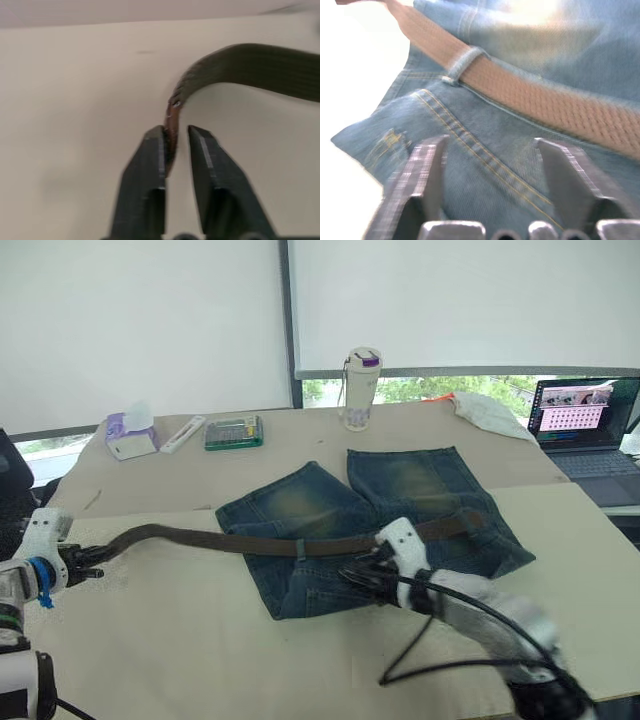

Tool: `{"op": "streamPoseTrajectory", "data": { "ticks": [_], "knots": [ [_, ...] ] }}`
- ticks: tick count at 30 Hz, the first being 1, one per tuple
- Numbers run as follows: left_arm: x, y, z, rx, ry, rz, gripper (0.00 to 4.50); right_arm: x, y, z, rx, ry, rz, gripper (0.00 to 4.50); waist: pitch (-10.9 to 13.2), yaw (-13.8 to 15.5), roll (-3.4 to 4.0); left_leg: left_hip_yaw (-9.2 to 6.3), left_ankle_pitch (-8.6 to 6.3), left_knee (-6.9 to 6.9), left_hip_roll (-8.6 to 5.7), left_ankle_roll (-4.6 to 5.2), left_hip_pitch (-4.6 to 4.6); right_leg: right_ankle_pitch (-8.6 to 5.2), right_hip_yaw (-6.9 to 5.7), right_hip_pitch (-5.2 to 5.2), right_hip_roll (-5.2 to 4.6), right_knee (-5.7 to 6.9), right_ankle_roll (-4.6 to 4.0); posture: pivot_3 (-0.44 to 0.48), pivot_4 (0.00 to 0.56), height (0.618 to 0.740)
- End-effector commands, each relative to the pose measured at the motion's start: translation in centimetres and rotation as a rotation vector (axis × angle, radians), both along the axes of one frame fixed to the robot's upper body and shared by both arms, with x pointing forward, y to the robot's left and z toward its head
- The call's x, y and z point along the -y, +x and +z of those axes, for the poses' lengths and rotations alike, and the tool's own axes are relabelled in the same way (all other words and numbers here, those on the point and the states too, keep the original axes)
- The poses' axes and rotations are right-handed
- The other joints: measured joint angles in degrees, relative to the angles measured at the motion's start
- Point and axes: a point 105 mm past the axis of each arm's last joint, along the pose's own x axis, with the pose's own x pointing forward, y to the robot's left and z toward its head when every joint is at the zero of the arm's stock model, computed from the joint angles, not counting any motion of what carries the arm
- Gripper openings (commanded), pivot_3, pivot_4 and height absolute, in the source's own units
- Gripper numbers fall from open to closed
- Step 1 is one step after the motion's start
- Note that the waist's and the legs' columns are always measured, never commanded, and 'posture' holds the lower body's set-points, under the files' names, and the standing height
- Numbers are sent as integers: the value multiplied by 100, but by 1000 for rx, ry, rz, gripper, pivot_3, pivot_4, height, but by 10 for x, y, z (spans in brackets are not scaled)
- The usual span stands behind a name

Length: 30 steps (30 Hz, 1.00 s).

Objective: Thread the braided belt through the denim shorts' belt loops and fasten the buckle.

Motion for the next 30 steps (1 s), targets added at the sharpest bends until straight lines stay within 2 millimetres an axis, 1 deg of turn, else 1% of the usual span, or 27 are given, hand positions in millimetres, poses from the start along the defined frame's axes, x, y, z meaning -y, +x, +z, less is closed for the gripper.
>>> {"op": "streamPoseTrajectory", "data": {
  "ticks": [1,3,4,5,7,9,12,13,15,16,18,19,20,22,24,27,28,30],
  "knots": [
    [24,-5,47,88,-88,-174,2447,19,-6,22,86,-40,-17,4500,-1,-4,-3,-1,0,0,1,0,2,0,0,4,1,-1,0,0,150,740],
    [52,-11,58,76,-149,-309,3099,35,-5,26,112,-105,-52,4500,3,7,5,0,-1,-2,3,2,3,0,6,5,0,0,-1,0,150,740],
    [76,-14,62,62,-169,-407,3607,43,-3,30,128,-137,-80,4500,3,11,9,2,-4,-3,3,7,6,0,10,7,-2,-2,0,0,150,740],
    [99,-16,63,53,-173,-491,3797,51,0,32,139,-161,-110,4500,4,13,13,2,-5,-3,2,8,8,0,11,9,-2,-2,0,0,150,740],
    [139,-18,63,54,-161,-616,4459,65,8,35,134,-199,-182,4500,6,62,20,3,-4,-2,4,8,3,-1,14,11,-12,-3,0,0,150,740],
    [173,-15,58,62,-111,-688,4459,78,14,36,146,-257,-239,4500,5,95,17,8,-6,5,4,10,0,0,16,15,-20,-11,1,0,150,740],
    [228,5,42,97,-8,-751,4459,96,23,40,157,-308,-335,4500,6,163,15,11,-5,14,3,9,0,0,20,20,-22,-17,1,0,150,740],
    [242,12,40,108,18,-762,4459,101,25,39,153,-319,-360,4500,5,173,14,15,-4,20,2,7,-4,0,21,19,-20,-19,0,0,150,740],
    [263,26,34,121,62,-766,4459,107,24,37,141,-352,-381,4500,7,171,10,21,-4,31,3,7,-11,1,24,17,-17,-14,-1,0,150,740],
    [273,35,27,123,105,-765,4459,109,22,35,130,-356,-384,4500,8,173,10,22,-3,31,5,6,-13,1,26,17,-18,-6,-1,0,150,740],
    [290,52,5,108,200,-781,4459,106,17,36,127,-339,-389,4500,8,181,9,25,-3,33,4,6,-13,1,25,19,-18,-11,-1,0,150,740],
    [295,57,-4,85,225,-789,4459,104,14,36,129,-327,-394,4500,8,182,9,29,-3,34,4,6,-11,2,26,23,-18,-10,-2,0,150,740],
    [297,58,-12,65,247,-802,4459,103,13,37,130,-325,-397,4500,6,176,12,29,-3,35,3,7,-10,2,26,24,-19,-15,-1,0,150,740],
    [294,61,-25,37,310,-815,4459,101,9,36,131,-324,-401,4500,7,145,12,35,-4,32,6,8,-11,2,33,20,-16,-13,-1,0,150,740],
    [292,62,-32,20,325,-838,4459,98,5,36,131,-314,-403,4500,8,133,10,37,-4,28,11,8,-12,2,37,16,-12,-8,-1,0,150,740],
    [296,50,-42,-49,290,-943,3583,90,-6,35,142,-300,-365,4500,5,172,14,35,-4,32,10,8,-9,2,34,20,-12,-13,-1,0,150,740],
    [298,48,-45,-61,281,-962,3265,89,-10,33,145,-308,-349,4500,5,182,15,35,-5,32,9,9,-8,2,33,23,-11,-12,-1,0,150,740],
    [301,49,-45,-32,282,-982,2618,89,-15,32,146,-314,-340,4500,4,196,15,33,-7,39,4,13,-9,2,28,26,-12,-10,1,0,150,740]
  ]
}}
